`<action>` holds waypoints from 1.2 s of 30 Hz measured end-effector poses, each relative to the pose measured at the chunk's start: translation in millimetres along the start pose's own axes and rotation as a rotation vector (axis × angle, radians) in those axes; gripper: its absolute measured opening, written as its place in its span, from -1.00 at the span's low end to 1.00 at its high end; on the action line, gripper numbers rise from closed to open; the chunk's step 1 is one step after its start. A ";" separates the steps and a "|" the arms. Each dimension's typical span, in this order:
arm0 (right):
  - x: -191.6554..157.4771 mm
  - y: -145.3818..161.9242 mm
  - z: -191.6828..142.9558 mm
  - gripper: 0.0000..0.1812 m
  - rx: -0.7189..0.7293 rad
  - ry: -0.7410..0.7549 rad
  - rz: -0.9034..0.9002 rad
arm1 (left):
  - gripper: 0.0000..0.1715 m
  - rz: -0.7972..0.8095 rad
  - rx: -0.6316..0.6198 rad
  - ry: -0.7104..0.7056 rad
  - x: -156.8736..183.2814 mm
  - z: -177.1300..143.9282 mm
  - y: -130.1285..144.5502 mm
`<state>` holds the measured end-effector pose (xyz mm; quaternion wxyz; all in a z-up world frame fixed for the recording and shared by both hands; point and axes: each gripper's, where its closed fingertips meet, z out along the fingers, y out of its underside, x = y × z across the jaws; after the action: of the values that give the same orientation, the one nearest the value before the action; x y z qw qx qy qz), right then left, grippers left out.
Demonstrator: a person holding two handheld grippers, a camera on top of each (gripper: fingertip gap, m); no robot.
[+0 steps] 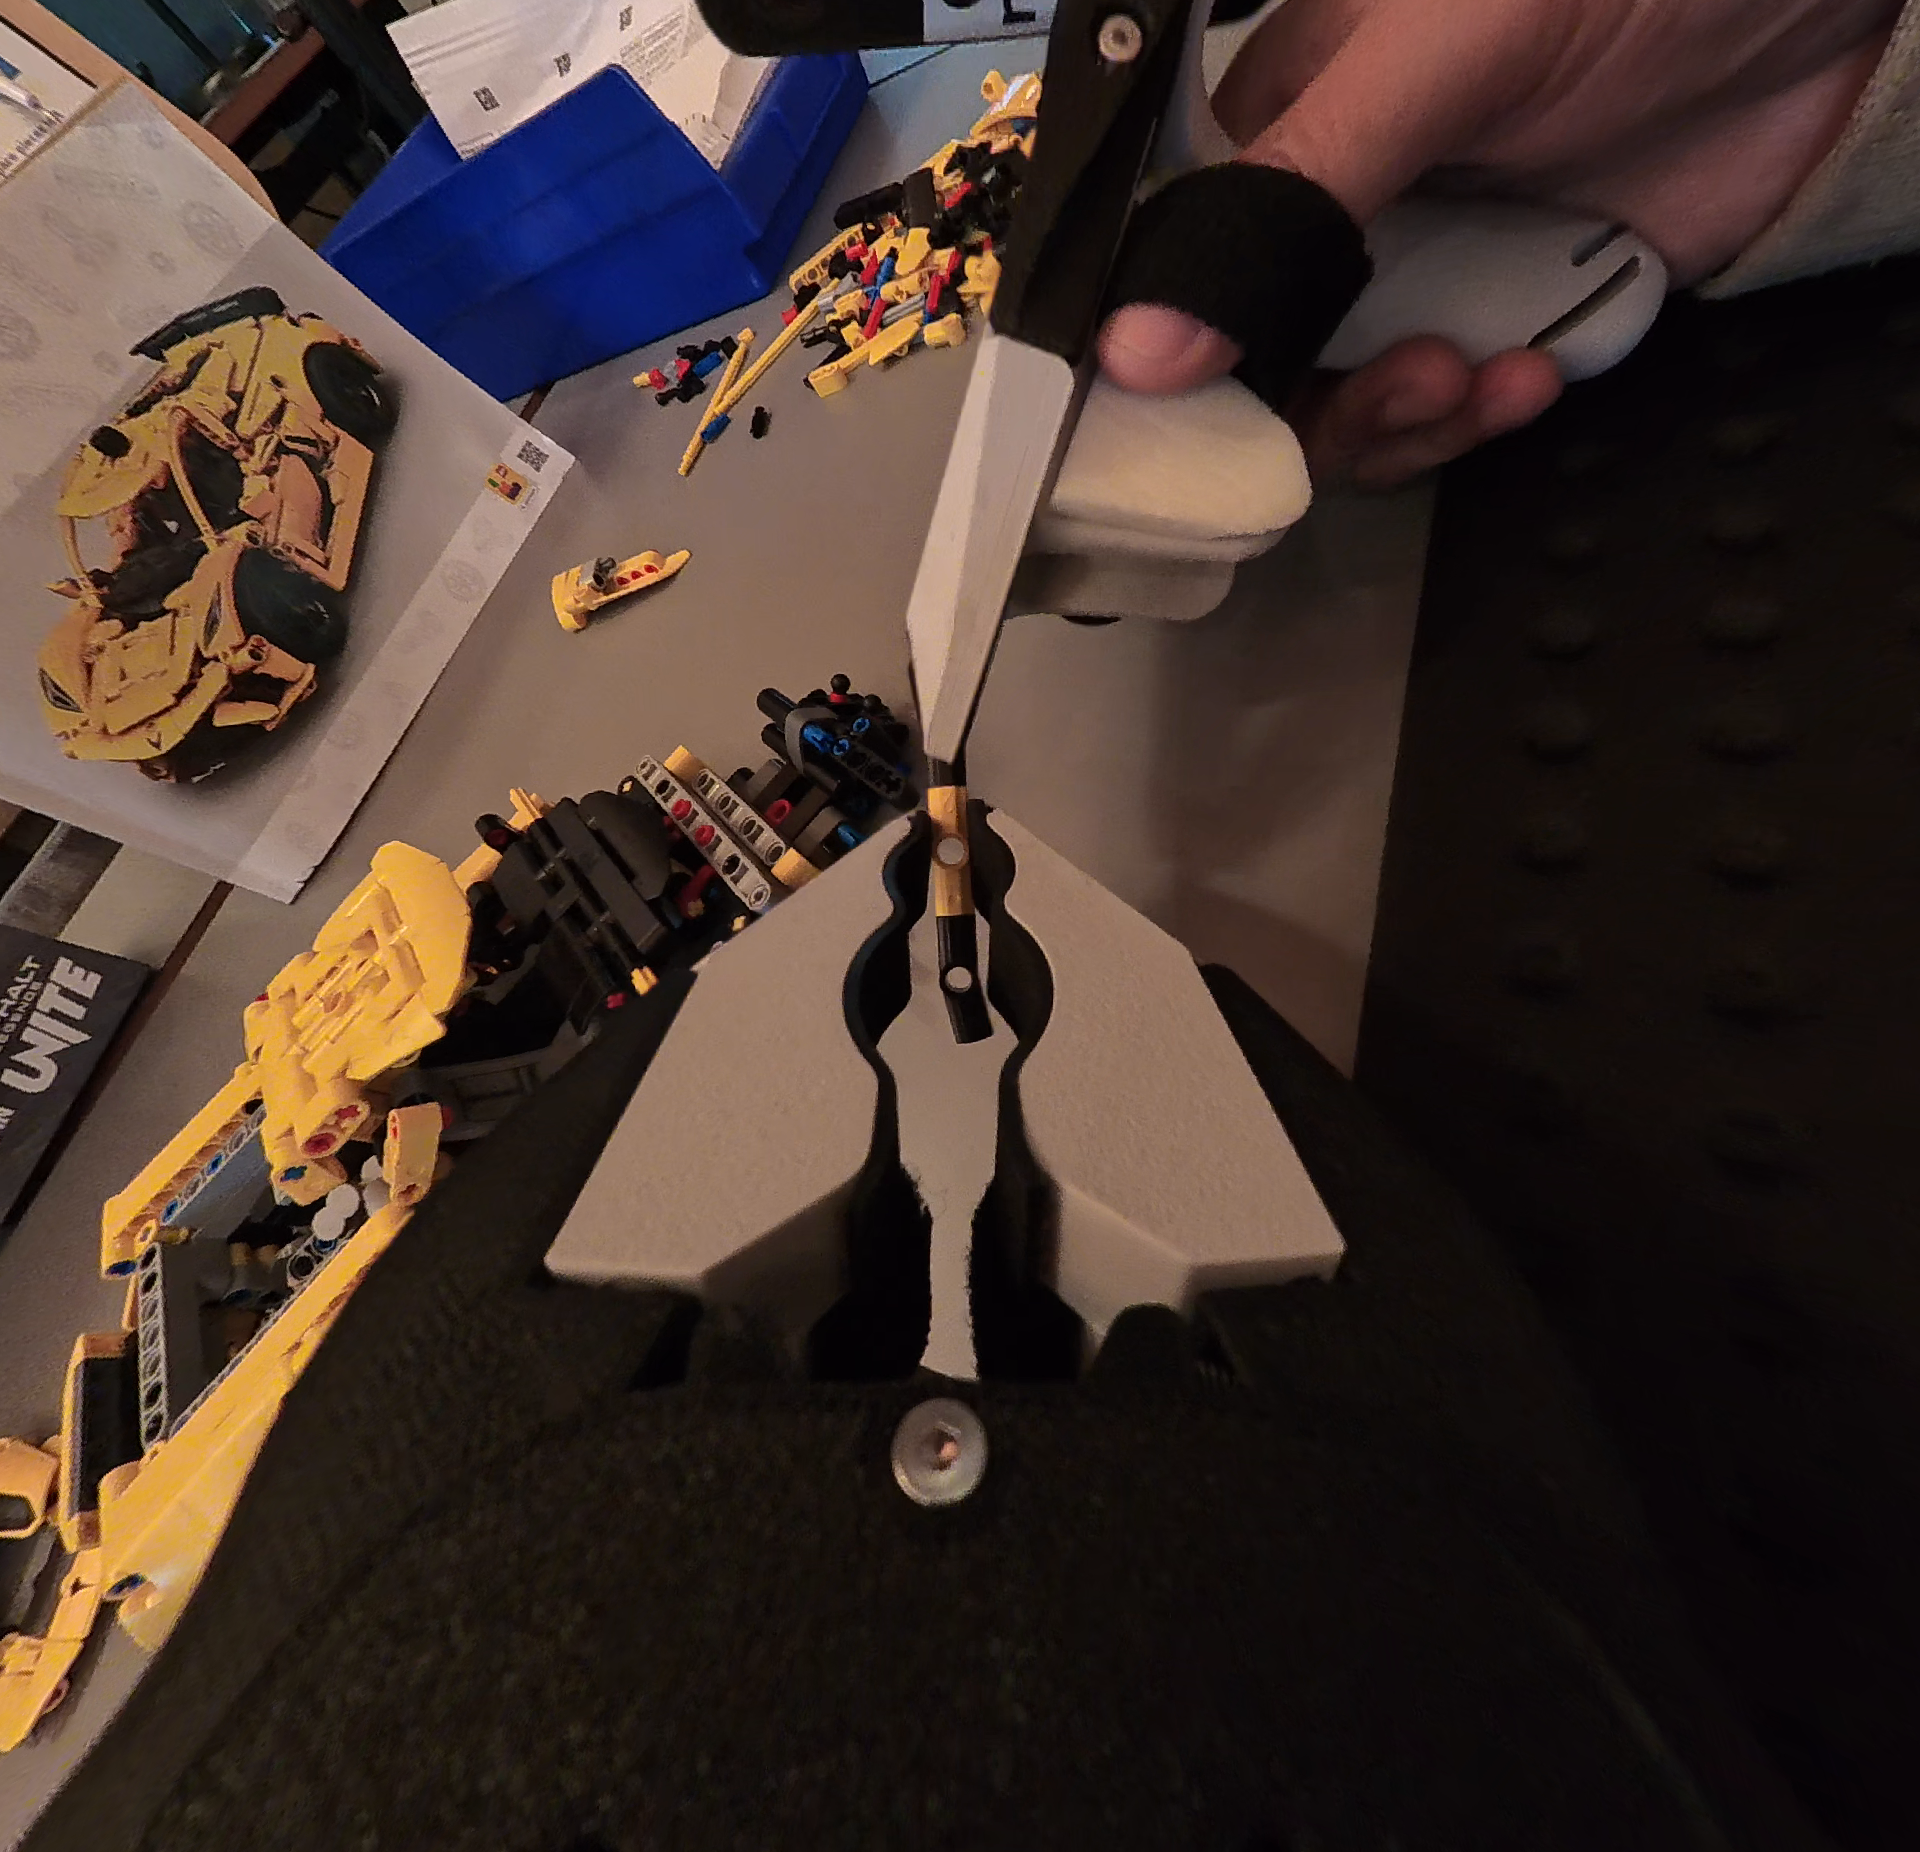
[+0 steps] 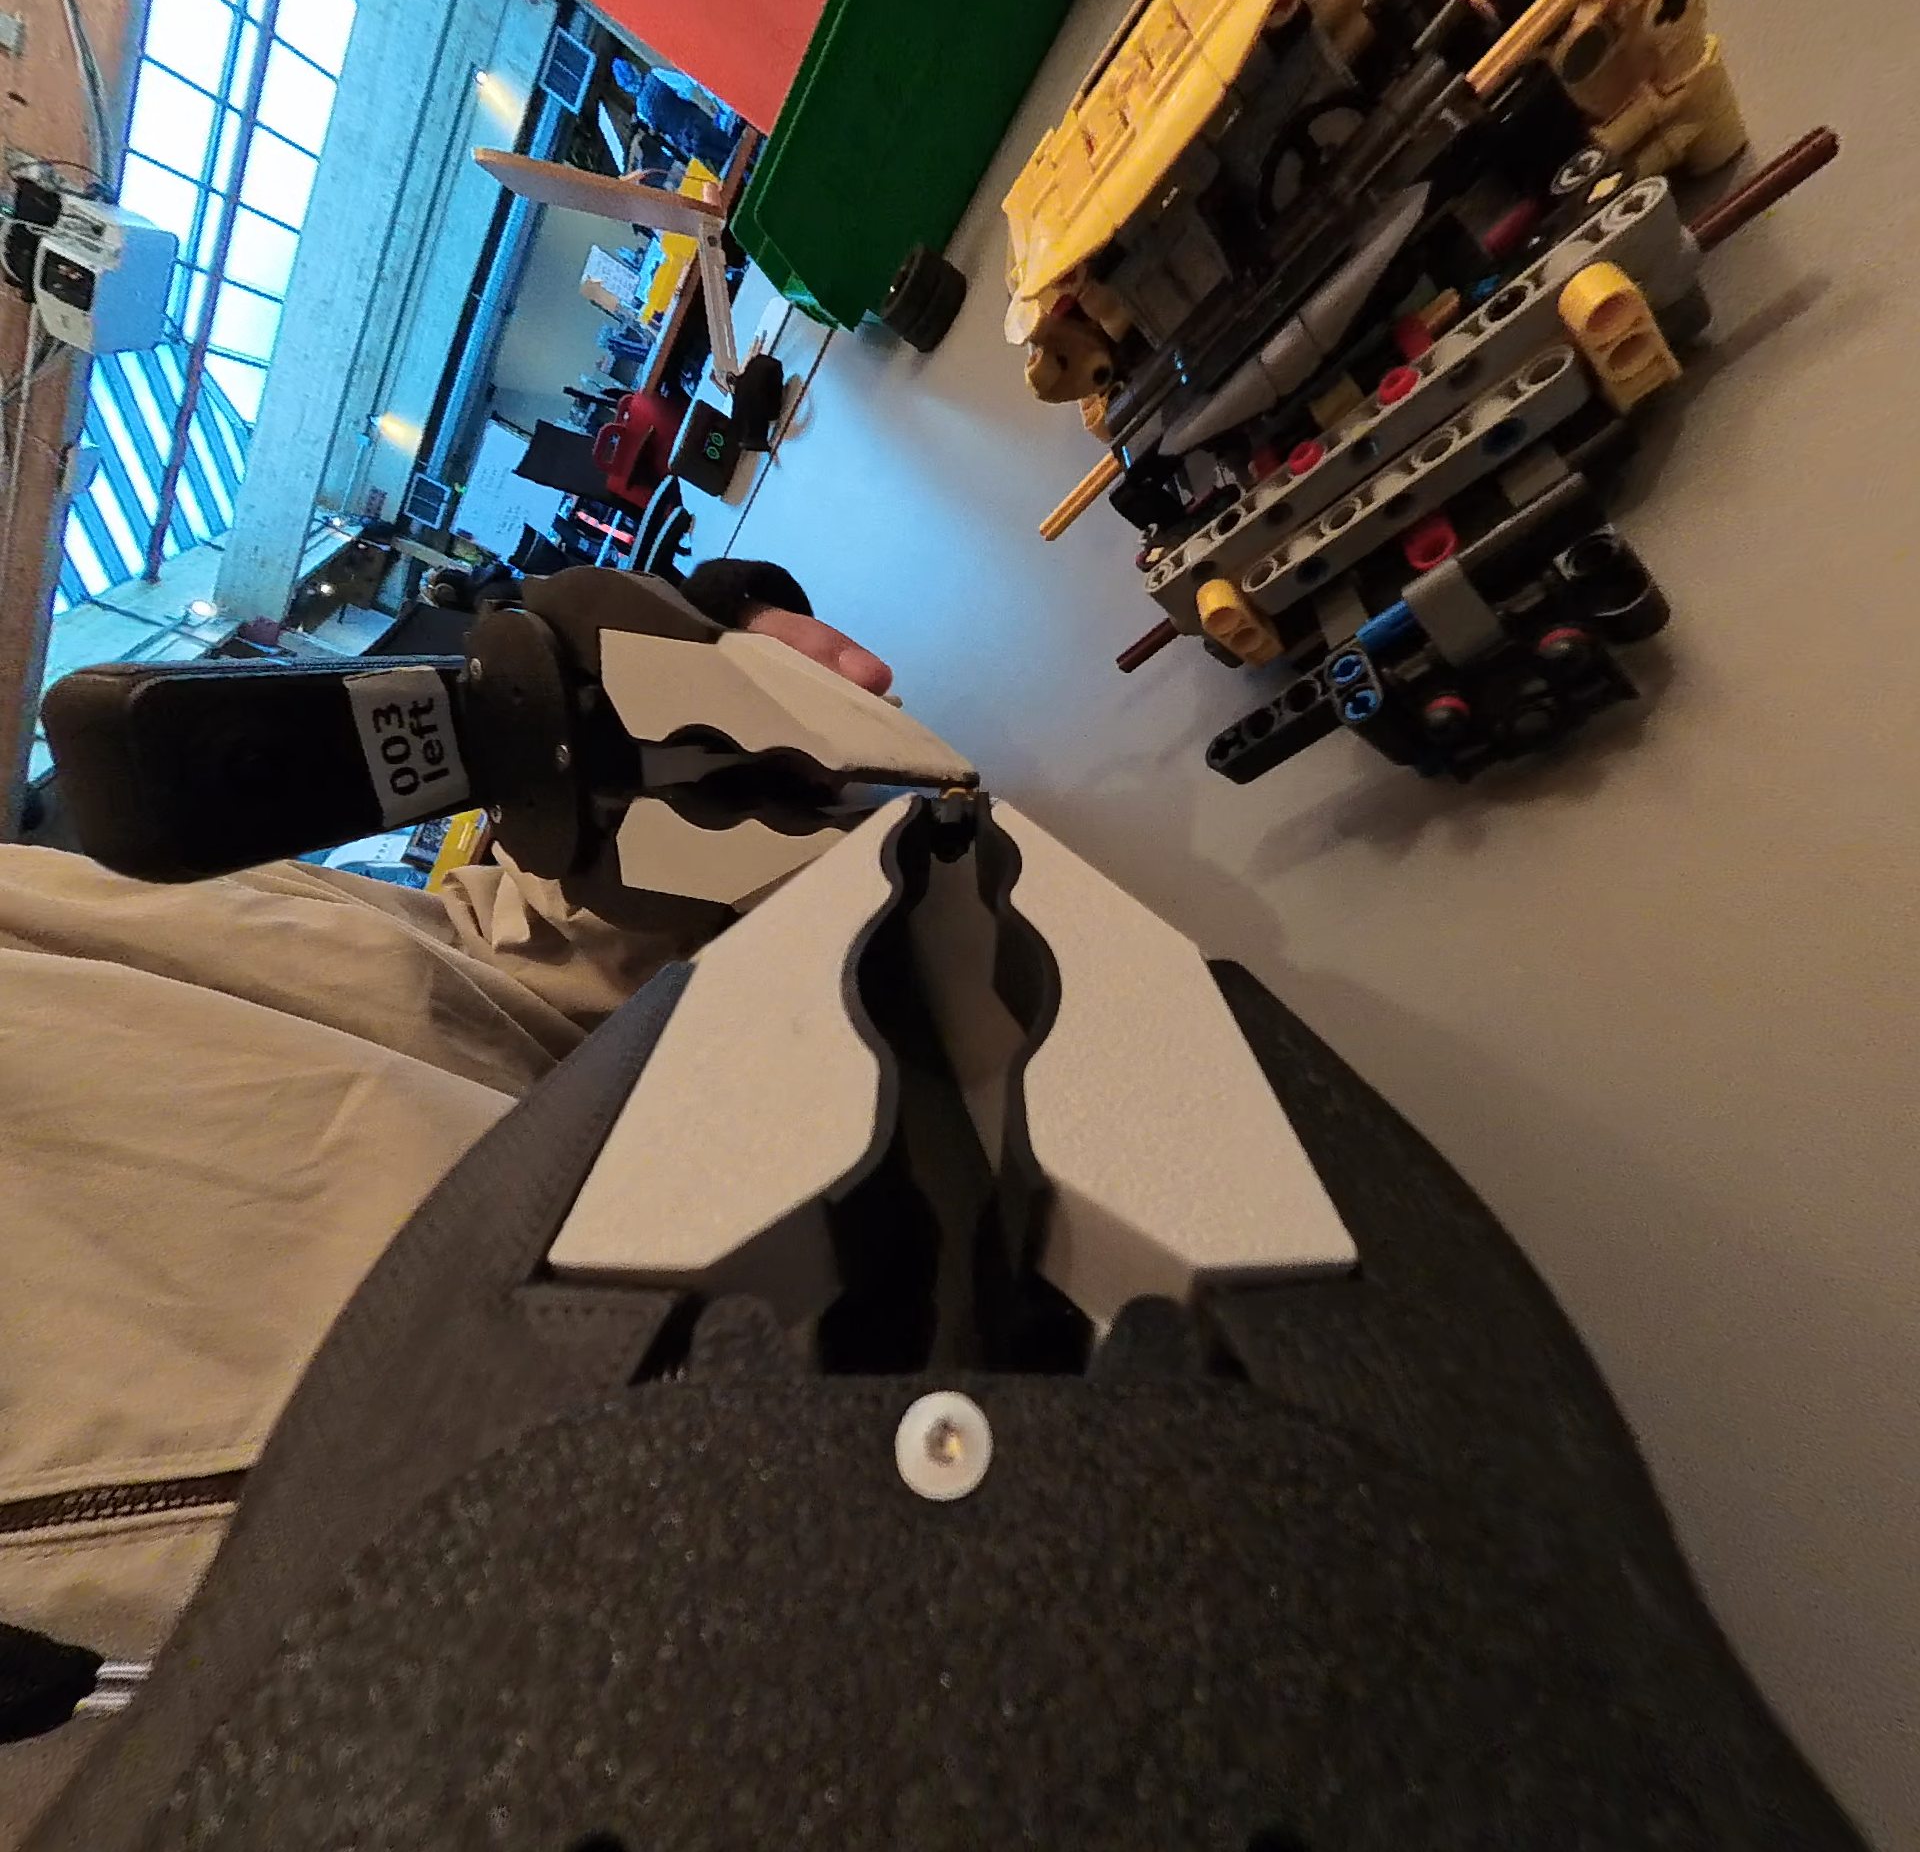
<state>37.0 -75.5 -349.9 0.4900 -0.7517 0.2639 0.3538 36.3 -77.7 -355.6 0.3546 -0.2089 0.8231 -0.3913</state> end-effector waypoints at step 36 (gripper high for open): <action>-2.0 -40.6 -57.3 -0.94 0.207 -0.046 -0.160 | -0.79 -0.155 -0.158 0.182 19.1 16.5 32.5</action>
<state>81.7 -112.9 -310.5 0.5976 -0.7075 0.2267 0.3014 33.9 -78.0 -396.6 0.2298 -0.2630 0.8615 -0.3687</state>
